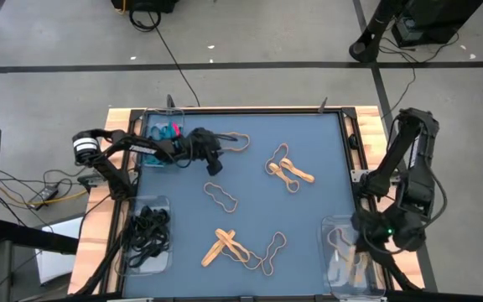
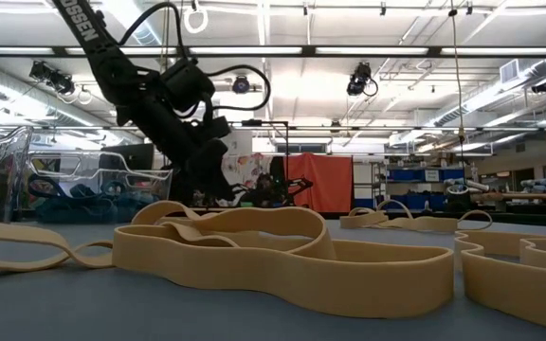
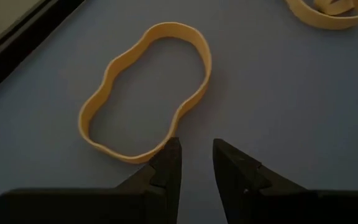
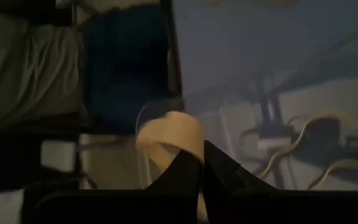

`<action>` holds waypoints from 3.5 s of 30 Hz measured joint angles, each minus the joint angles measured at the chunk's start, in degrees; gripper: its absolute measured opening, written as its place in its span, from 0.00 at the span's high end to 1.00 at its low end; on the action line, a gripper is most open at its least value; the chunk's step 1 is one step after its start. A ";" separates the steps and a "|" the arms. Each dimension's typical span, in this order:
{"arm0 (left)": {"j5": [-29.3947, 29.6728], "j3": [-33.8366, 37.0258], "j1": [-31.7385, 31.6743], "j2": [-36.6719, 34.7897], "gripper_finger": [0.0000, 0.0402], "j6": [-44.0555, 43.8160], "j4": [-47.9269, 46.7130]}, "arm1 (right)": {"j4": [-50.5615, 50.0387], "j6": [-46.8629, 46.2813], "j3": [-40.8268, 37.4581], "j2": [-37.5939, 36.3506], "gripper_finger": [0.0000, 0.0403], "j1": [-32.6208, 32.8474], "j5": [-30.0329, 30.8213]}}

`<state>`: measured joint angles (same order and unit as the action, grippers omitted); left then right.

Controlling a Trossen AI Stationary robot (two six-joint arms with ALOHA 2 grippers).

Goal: Sort rubber bands into baskets
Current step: Put the yellow rubber band into the bottom right transparent bin

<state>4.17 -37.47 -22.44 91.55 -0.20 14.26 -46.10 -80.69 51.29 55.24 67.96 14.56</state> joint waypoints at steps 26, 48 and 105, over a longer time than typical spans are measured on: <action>0.72 -0.74 -1.95 0.84 0.42 4.65 2.21 | -10.83 -21.81 0.02 15.71 0.76 2.69 -8.39; 2.32 -15.13 -1.92 13.62 0.91 7.52 -12.90 | -4.38 -18.25 0.02 20.18 0.71 1.42 23.13; 1.92 -15.08 35.88 -1.90 0.99 -4.61 2.32 | 55.80 71.99 0.02 39.00 0.45 -38.15 28.07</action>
<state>6.09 -52.56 13.44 89.65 -4.80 16.58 9.70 -8.69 51.31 94.24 29.80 42.63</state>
